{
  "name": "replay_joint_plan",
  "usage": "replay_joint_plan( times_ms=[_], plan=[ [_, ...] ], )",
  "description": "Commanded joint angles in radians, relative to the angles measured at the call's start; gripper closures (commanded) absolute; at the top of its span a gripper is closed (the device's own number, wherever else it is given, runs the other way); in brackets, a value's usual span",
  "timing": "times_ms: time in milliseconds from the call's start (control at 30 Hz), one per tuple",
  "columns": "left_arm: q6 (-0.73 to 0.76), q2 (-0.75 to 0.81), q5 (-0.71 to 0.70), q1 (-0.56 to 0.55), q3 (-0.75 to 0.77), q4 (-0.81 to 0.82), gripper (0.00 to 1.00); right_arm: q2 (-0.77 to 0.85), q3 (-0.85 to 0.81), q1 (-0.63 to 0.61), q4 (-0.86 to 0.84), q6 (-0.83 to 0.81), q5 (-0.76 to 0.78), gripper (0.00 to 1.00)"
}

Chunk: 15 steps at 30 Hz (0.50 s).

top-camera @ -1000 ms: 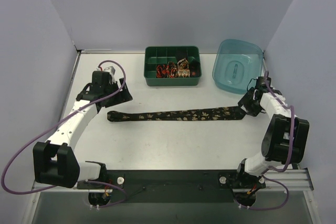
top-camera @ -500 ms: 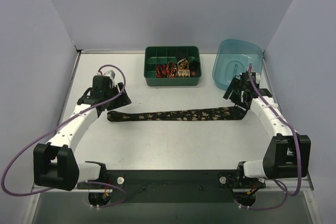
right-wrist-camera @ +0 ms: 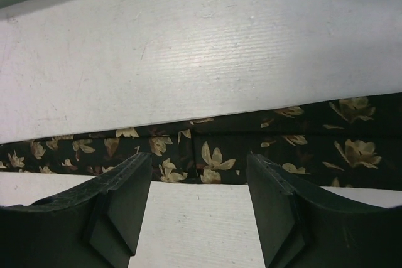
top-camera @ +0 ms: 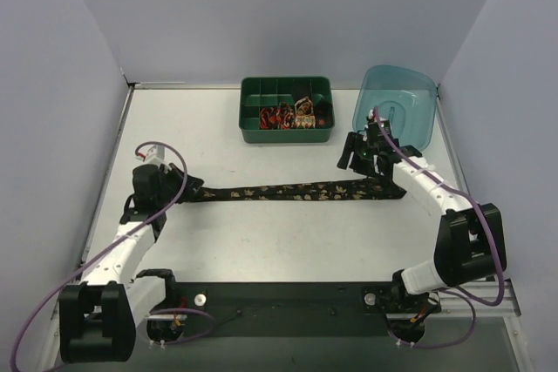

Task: Roll the ties
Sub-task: Flatten out the tie at the center of the board.

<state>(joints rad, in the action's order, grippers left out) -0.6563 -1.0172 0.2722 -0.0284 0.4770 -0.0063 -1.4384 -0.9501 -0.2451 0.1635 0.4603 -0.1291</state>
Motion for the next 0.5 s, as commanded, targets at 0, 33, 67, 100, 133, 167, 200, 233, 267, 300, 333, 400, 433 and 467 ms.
replay_joint_plan(
  times_ms=[0, 33, 67, 100, 133, 167, 200, 233, 267, 300, 333, 400, 433, 467],
  plan=[
    [-0.195, 0.034, 0.198, 0.128, -0.156, 0.52, 1.0, -0.033, -0.009, -0.014, -0.039, -0.002, -0.05, 0.39],
    [-0.213, 0.023, 0.215, 0.142, -0.191, 0.567, 1.0, -0.049, -0.013, -0.017, -0.039, 0.0, -0.058, 0.39],
    [-0.239, -0.004, 0.235, 0.166, -0.204, 0.601, 1.0, -0.056, -0.013, -0.025, -0.041, -0.002, -0.063, 0.39],
    [-0.255, -0.021, 0.246, 0.174, -0.212, 0.665, 1.0, -0.063, -0.013, -0.026, -0.041, 0.003, -0.067, 0.39],
    [-0.269, -0.04, 0.26, 0.186, -0.228, 0.702, 1.0, -0.068, -0.009, -0.029, -0.041, 0.005, -0.075, 0.39],
    [-0.299, -0.075, 0.283, 0.199, -0.236, 0.739, 1.0, -0.071, -0.004, -0.033, -0.048, 0.011, -0.079, 0.39],
    [-0.315, -0.092, 0.291, 0.206, -0.245, 0.812, 1.0, -0.073, 0.0, -0.04, -0.051, 0.014, -0.081, 0.39],
    [-0.324, -0.11, 0.297, 0.211, -0.253, 0.845, 1.0, -0.077, 0.004, -0.045, -0.058, 0.014, -0.089, 0.39],
    [-0.339, -0.142, 0.301, 0.223, -0.264, 0.886, 1.0, -0.08, 0.005, -0.049, -0.065, 0.014, -0.089, 0.39],
    [-0.344, -0.159, 0.305, 0.229, -0.27, 0.905, 1.0, -0.086, 0.004, -0.056, -0.064, 0.015, -0.084, 0.39],
    [-0.347, -0.173, 0.306, 0.234, -0.273, 0.92, 1.0, -0.091, 0.001, -0.057, -0.064, 0.017, -0.081, 0.39],
    [-0.356, -0.21, 0.315, 0.252, -0.29, 0.966, 1.0, -0.085, 0.005, -0.059, -0.07, 0.018, -0.078, 0.39],
    [-0.358, -0.219, 0.318, 0.258, -0.294, 0.982, 1.0, -0.079, 0.004, -0.059, -0.073, 0.017, -0.079, 0.39],
    [-0.355, -0.23, 0.315, 0.262, -0.308, 1.005, 1.0, -0.077, 0.004, -0.059, -0.074, 0.017, -0.078, 0.39]
  ],
)
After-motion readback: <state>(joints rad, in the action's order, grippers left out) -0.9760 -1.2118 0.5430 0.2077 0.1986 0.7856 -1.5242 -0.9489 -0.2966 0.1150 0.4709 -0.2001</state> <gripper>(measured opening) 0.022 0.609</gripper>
